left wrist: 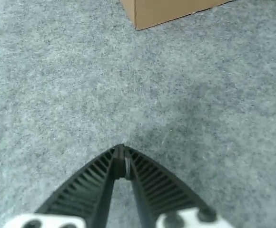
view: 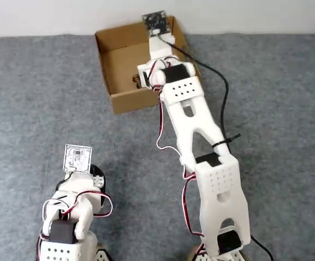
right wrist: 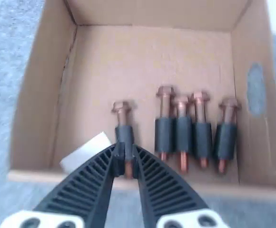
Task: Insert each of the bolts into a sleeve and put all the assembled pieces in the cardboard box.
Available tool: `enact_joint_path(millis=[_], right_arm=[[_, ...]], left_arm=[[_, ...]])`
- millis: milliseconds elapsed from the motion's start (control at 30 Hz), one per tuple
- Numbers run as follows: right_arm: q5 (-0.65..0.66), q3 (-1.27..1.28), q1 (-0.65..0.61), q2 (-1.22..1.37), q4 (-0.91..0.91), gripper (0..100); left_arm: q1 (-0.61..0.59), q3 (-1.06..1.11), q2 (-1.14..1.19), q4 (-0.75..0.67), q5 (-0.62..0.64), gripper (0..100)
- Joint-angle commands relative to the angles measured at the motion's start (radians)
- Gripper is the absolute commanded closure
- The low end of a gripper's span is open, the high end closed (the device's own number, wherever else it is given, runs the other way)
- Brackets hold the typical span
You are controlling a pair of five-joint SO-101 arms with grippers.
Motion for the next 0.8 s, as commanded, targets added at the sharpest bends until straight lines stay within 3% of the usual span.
enact_joint_path(millis=[0,400,567,767], right_arm=[[-0.077,-0.051,0.002,-0.15,0.139,99.0],[-0.207,-0.046,0.147,-0.386,0.67,99.0],[-0.192,0.087,0.239,-0.57,0.674,99.0],[-0.184,0.532,0.251,-0.963,0.664,99.0]], left_arm=[[-0.009,-0.005,-0.008,-0.023,-0.003,99],[-0.008,-0.005,-0.008,-0.023,-0.002,99],[-0.008,-0.005,-0.008,-0.023,-0.002,99],[-0.008,-0.005,-0.008,-0.023,-0.002,99]])
